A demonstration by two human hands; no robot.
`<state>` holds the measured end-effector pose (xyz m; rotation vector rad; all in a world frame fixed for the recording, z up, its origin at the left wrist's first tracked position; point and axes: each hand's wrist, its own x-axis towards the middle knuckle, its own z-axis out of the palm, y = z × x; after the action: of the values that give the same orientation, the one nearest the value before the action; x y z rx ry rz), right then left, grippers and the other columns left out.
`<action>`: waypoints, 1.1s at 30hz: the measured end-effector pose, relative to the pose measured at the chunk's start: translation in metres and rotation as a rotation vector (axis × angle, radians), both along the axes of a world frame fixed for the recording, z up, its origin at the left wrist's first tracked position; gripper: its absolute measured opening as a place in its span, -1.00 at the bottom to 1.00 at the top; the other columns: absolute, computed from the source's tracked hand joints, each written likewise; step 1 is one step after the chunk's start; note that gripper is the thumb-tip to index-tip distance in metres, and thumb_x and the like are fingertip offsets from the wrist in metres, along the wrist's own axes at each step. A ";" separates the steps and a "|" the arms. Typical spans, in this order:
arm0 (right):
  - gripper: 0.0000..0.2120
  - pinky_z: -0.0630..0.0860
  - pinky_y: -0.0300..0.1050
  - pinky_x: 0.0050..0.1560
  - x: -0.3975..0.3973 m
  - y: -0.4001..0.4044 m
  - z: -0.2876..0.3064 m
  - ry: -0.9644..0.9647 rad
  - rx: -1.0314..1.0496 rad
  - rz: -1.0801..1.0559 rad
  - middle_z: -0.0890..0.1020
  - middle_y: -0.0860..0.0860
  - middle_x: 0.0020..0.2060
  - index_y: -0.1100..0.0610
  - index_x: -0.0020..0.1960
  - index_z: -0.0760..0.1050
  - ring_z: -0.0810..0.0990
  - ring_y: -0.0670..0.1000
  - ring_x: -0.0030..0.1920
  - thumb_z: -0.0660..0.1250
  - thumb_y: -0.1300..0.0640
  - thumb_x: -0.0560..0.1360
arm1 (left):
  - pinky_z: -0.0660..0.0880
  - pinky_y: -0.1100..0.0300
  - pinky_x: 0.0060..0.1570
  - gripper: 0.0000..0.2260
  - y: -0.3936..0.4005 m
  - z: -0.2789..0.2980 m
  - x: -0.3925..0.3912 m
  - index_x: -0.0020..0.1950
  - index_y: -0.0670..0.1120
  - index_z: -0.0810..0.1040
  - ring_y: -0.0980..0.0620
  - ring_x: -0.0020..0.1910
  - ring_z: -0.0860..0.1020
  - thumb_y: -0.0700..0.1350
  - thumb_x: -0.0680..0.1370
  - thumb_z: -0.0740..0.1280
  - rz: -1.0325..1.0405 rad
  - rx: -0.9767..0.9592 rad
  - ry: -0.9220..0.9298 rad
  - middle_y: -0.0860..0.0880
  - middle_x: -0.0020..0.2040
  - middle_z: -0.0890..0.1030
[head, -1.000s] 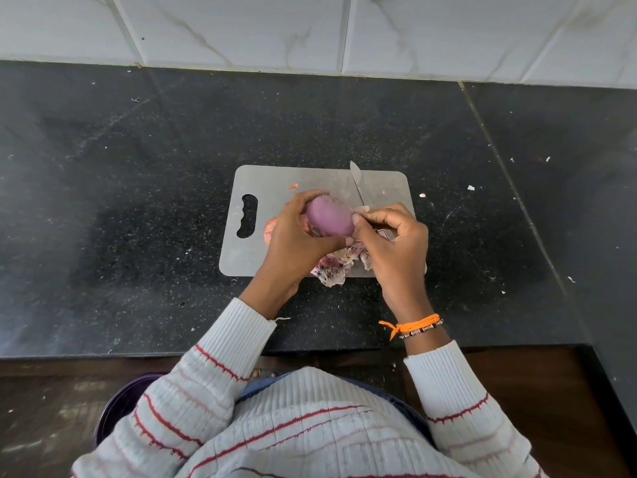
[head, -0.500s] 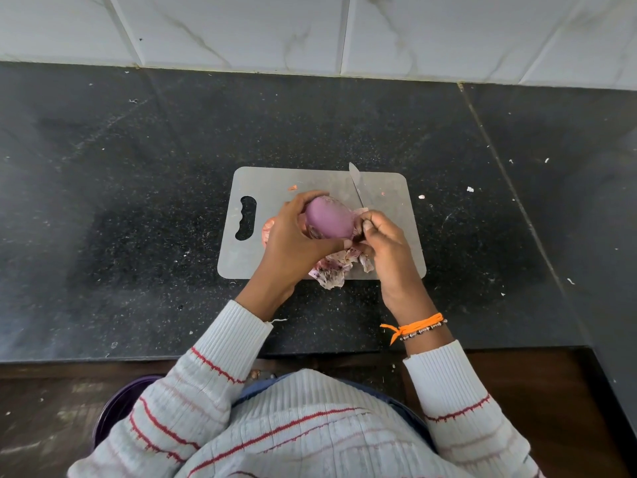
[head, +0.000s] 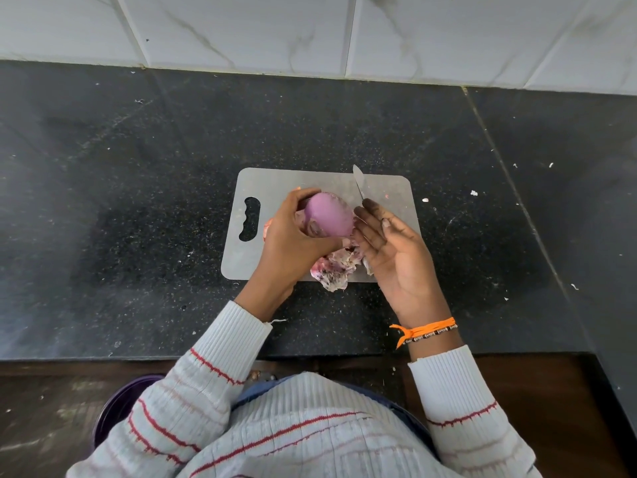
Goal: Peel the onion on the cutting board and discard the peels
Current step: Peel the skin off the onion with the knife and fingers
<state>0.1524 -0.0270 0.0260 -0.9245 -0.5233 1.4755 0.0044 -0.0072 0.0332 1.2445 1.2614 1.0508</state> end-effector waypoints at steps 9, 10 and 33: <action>-0.74 0.60 -0.08 0.03 -0.013 -0.006 0.007 -0.554 0.144 -0.056 0.66 0.03 0.01 0.03 0.01 0.58 0.63 -0.04 0.07 0.46 0.26 0.36 | 0.53 0.37 -0.15 -0.35 -0.004 0.003 0.005 0.22 -0.06 0.47 0.16 -0.03 0.56 -0.39 0.19 0.55 -0.093 0.057 0.035 0.17 0.02 0.55; -0.77 0.59 -0.13 0.02 -0.014 -0.005 0.007 -0.571 0.163 -0.097 0.67 0.03 -0.03 0.06 -0.03 0.58 0.64 -0.07 0.02 0.46 0.29 0.37 | 0.56 0.31 -0.11 -0.35 -0.005 0.003 0.006 0.21 -0.05 0.48 0.14 -0.01 0.57 -0.39 0.19 0.56 -0.096 0.067 0.040 0.17 0.03 0.56; -0.48 0.54 -0.22 0.09 -0.007 -0.009 0.003 -0.640 0.224 0.134 0.60 -0.04 0.13 0.01 0.23 0.46 0.59 -0.09 0.16 0.49 0.25 0.32 | 0.58 0.11 0.03 -0.38 -0.004 0.001 0.003 0.28 -0.14 0.33 0.00 0.12 0.57 -0.53 0.31 0.38 -0.237 0.024 -0.168 -0.09 0.18 0.50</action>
<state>0.1457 -0.0356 0.0293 -1.1946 -1.2115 1.1854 0.0077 -0.0117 0.0342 1.2622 0.9509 0.9777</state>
